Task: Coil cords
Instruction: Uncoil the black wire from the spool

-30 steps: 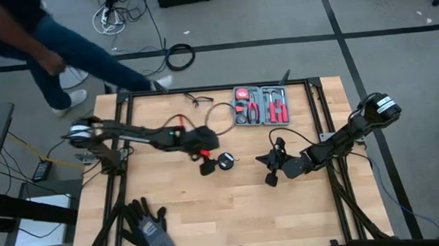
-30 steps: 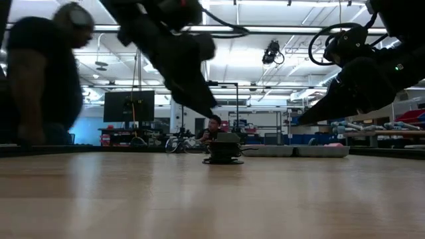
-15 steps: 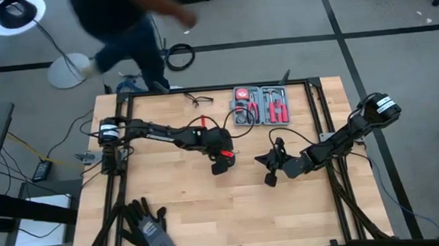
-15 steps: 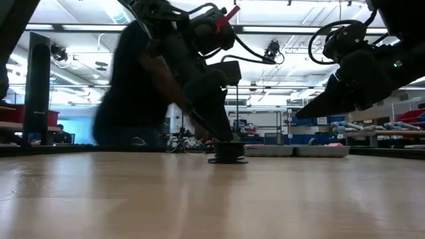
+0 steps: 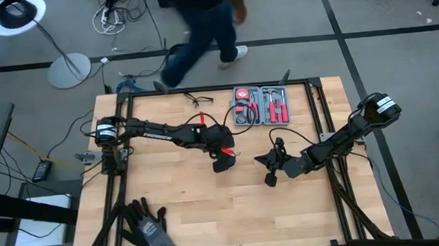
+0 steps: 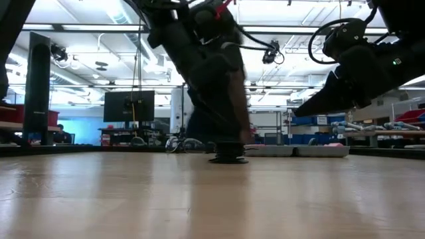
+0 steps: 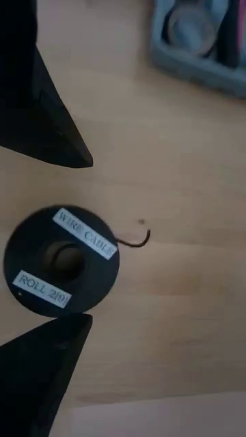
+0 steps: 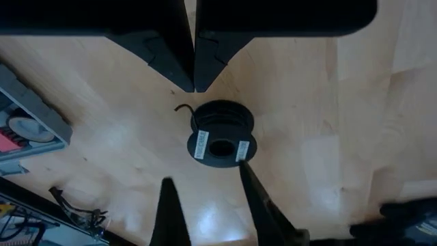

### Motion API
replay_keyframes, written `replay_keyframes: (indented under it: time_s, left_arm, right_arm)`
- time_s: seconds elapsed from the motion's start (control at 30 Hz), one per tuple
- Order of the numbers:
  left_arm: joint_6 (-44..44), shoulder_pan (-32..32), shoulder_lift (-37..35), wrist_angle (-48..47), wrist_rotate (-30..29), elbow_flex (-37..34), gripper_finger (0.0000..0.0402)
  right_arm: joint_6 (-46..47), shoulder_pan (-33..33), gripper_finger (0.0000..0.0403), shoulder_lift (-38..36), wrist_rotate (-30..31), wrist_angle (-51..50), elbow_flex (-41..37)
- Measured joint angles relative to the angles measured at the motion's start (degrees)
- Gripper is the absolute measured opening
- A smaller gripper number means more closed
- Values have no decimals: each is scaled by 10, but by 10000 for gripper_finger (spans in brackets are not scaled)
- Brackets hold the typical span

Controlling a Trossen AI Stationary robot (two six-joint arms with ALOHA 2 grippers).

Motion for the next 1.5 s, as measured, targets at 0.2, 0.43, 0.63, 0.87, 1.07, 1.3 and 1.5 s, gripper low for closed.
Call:
replay_keyframes:
  time_s: [0.2, 0.43, 0.63, 0.87, 1.07, 1.3, 1.5]
  left_arm:
    - [8, 11, -4, -14, -30, 0, 367]
    - [5, 14, -2, -1, -28, -9, 367]
    - [-6, 14, -2, 11, -28, -27, 367]
    - [-6, 12, -2, 10, -28, -27, 367]
    - [-6, 7, 4, 15, -28, -27, 367]
    - [-6, 7, 17, 27, -30, -27, 367]
    - [-7, 6, 18, 41, -37, -27, 367]
  right_arm:
    - [5, 0, 10, 0, 0, 5, 0]
    - [6, 0, 7, 0, 0, 21, 0]
    - [6, -6, 8, 0, 0, 50, 0]
    - [-29, -19, 8, 0, 1, 83, 0]
    - [-30, -29, 8, 0, 1, 103, 0]
    - [-31, -31, 8, 0, 0, 119, 0]
    - [-53, -40, 8, 3, 0, 102, 0]
